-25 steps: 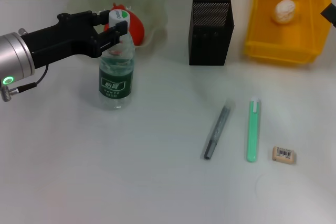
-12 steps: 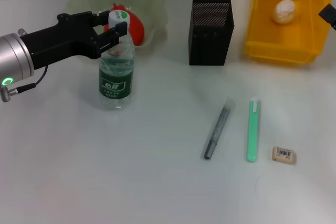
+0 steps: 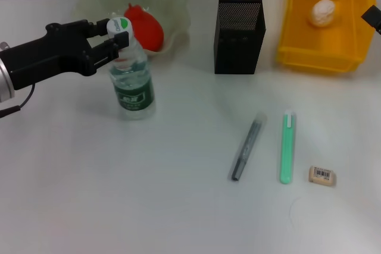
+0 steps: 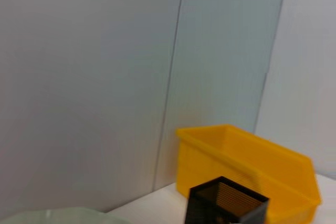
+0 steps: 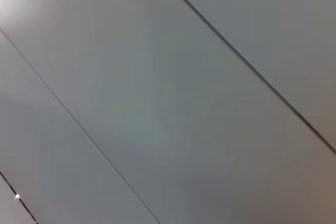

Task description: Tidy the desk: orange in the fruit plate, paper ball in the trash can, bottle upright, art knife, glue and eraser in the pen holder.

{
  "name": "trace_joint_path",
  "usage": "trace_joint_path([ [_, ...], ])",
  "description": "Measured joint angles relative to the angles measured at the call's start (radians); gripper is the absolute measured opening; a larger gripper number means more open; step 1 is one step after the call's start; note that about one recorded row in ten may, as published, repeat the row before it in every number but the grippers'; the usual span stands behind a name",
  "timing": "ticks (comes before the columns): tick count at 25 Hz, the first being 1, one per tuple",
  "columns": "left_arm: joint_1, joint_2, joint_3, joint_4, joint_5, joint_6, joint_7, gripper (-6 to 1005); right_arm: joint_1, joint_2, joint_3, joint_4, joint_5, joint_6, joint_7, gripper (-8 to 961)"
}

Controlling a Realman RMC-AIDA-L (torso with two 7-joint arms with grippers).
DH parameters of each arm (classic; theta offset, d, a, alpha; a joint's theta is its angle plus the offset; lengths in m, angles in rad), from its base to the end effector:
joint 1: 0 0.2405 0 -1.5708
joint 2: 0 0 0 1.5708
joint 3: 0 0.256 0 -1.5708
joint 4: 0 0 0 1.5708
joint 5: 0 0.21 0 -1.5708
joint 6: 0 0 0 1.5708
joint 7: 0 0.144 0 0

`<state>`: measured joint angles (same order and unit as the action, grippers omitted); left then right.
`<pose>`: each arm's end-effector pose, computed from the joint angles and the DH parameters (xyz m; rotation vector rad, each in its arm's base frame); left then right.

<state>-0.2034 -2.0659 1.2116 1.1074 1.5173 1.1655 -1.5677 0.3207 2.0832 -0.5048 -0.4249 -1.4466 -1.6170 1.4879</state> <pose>-0.2448 0.3291 0.0312 -2.4068 -0.5974 -0.7246 0.3129 0.2866 0.0439 -1.9089 1.0773 1.4522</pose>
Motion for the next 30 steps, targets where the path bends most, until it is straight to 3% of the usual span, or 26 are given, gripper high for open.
trace_joint_path([
  [16, 0.025, -0.007, -0.012, 0.010, -0.016, 0.031, 0.008, 417, 0.009, 0.000, -0.001, 0.000, -0.002, 0.003, 0.002, 677],
  [19, 0.025, -0.007, -0.011, 0.025, -0.038, 0.047, 0.008, 590, 0.004, 0.000, -0.001, 0.000, -0.002, 0.003, 0.002, 675],
  [24, 0.027, -0.004, -0.030, 0.059, -0.106, 0.110, 0.009, 762, 0.003, -0.004, -0.004, -0.034, -0.013, -0.052, -0.002, 672],
  [30, 0.038, -0.004, -0.045, 0.079, -0.185, 0.149, 0.009, 752, 0.010, -0.005, -0.009, -0.293, -0.104, -0.188, 0.243, 668],
])
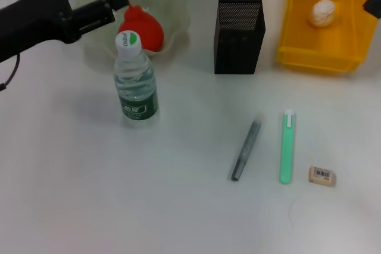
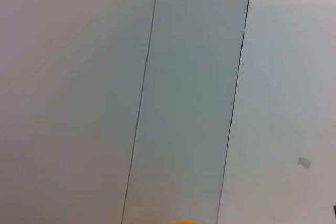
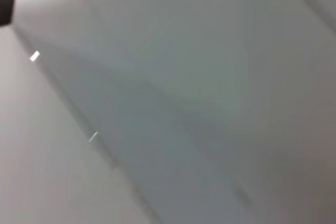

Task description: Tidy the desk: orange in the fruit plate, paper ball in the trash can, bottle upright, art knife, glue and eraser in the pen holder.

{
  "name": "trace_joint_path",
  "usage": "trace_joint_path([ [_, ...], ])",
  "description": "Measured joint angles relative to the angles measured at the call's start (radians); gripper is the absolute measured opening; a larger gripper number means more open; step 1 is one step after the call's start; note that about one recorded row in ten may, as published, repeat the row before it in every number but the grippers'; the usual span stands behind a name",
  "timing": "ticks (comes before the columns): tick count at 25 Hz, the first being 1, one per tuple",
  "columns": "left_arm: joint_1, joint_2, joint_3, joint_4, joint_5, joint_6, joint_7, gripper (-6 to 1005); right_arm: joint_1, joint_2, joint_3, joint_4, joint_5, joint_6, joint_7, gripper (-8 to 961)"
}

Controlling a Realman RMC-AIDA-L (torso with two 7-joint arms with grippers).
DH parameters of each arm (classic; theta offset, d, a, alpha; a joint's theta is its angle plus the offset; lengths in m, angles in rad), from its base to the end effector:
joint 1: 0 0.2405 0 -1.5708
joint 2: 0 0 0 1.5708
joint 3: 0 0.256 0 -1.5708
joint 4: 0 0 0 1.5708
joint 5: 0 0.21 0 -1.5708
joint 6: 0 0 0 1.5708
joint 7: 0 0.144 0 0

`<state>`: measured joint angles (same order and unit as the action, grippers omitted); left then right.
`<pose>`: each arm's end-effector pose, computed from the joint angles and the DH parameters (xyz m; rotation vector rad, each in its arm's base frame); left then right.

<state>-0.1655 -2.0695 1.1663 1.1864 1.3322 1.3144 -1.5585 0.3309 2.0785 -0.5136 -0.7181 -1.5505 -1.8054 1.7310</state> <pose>-0.2162 0.3146 0.0624 -2.3724 -0.4927 -1.0124 0.2771 0.2856 0.0822 -2.2166 0.9795 1.4617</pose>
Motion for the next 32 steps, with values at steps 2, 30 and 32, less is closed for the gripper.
trace_joint_path([
  [2, 0.002, 0.000, -0.002, -0.001, -0.028, 0.005, 0.001, 749, 0.003, 0.000, -0.010, -0.146, -0.036, -0.039, 0.138, 667],
  [30, 0.011, -0.005, 0.010, -0.055, -0.087, -0.017, 0.037, 743, 0.349, 0.001, -0.630, -0.576, -1.175, 0.100, 1.052, 665],
  [32, 0.011, -0.004, 0.010, -0.061, -0.087, -0.017, 0.037, 743, 0.366, 0.001, -0.657, -0.524, -1.175, 0.149, 1.052, 665],
])
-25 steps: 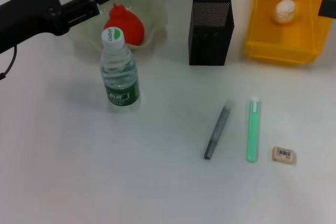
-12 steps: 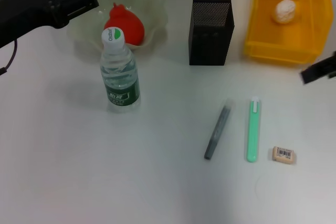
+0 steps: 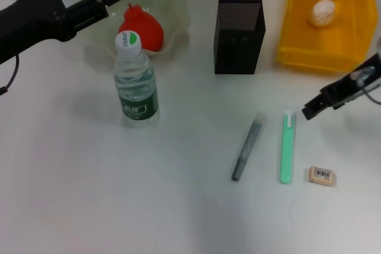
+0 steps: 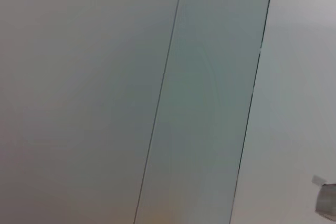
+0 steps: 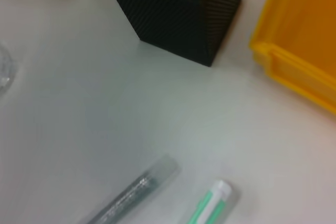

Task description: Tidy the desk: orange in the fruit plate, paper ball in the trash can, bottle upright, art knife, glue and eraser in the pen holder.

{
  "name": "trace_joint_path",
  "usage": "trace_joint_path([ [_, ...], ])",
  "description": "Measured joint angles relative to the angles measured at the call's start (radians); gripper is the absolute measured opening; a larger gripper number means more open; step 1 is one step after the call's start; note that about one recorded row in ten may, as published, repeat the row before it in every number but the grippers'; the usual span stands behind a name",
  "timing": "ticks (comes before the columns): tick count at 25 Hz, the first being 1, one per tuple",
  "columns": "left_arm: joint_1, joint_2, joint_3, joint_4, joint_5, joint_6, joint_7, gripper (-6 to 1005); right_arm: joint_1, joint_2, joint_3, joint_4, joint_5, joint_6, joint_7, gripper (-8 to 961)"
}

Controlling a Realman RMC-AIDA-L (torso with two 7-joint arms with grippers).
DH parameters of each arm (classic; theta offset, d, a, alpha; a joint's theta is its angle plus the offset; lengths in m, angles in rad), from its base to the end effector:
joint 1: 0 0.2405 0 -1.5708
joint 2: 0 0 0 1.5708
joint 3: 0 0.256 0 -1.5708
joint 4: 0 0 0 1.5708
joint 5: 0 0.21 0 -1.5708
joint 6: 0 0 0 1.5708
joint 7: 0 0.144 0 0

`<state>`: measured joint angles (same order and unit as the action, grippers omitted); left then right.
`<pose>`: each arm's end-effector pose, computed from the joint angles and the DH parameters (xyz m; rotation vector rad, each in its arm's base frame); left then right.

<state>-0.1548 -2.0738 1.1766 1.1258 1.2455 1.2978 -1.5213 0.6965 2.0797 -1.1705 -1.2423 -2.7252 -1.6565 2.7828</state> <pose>-0.2240 0.3137 0.0604 -2.3015 -0.5464 -1.0897 0.1985 0.3693 0.0268 -2.3160 1.3748 -0.4870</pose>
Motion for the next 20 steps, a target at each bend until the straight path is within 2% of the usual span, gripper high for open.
trace_joint_path([
  [8, 0.002, -0.001, 0.000, -0.006, 0.000, 0.002, 0.004, 743, 0.075, 0.004, -0.074, 0.203, 0.003, 0.135, 0.010, 666],
  [20, -0.006, 0.001, 0.001, -0.018, 0.001, 0.000, 0.031, 743, 0.124, 0.008, -0.102, 0.294, 0.009, 0.194, 0.014, 666],
])
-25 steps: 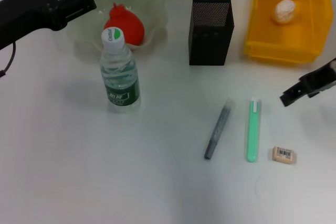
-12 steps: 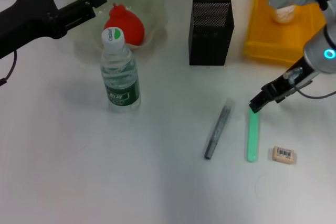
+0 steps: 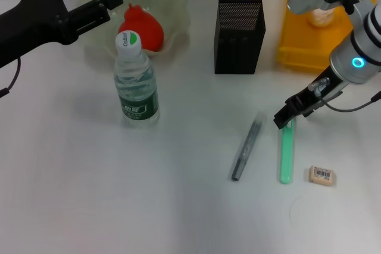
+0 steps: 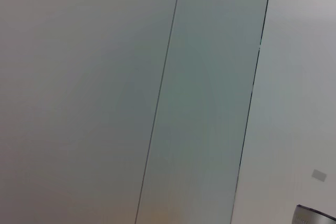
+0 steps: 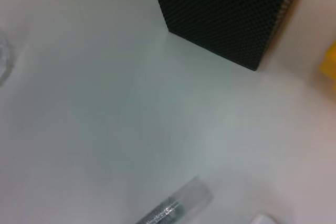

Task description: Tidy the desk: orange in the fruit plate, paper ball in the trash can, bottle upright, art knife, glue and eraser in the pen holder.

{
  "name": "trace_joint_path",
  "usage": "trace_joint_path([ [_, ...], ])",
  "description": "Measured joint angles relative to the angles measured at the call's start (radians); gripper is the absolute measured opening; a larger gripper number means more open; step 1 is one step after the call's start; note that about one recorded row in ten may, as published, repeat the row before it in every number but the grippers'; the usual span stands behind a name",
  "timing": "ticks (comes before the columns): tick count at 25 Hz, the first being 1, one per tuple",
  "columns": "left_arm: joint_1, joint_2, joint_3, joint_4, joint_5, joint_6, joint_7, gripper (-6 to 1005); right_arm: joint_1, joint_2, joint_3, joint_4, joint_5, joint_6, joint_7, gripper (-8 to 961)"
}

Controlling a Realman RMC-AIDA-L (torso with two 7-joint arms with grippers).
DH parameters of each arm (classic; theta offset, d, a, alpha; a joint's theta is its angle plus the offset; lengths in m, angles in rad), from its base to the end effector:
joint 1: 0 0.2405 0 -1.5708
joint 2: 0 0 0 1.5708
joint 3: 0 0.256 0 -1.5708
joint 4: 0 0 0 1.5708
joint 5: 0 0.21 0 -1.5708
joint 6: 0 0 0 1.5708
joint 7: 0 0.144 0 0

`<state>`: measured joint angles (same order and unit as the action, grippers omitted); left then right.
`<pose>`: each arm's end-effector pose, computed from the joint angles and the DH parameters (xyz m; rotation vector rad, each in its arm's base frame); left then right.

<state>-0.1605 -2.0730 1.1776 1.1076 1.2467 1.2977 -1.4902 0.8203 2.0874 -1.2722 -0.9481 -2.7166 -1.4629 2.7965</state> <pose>-0.2261 0.3144 0.0577 -2.3055 -0.5266 -1.0749 0.1967 0.3865 -0.0249 -2.3588 1.3337 -0.5784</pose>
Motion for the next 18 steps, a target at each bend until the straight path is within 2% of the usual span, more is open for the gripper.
trace_joint_path([
  [18, 0.009, 0.001, 0.001, 0.000, -0.001, 0.008, 0.010, 742, 0.032, 0.000, -0.014, 0.081, 0.012, 0.030, 0.002, 666],
])
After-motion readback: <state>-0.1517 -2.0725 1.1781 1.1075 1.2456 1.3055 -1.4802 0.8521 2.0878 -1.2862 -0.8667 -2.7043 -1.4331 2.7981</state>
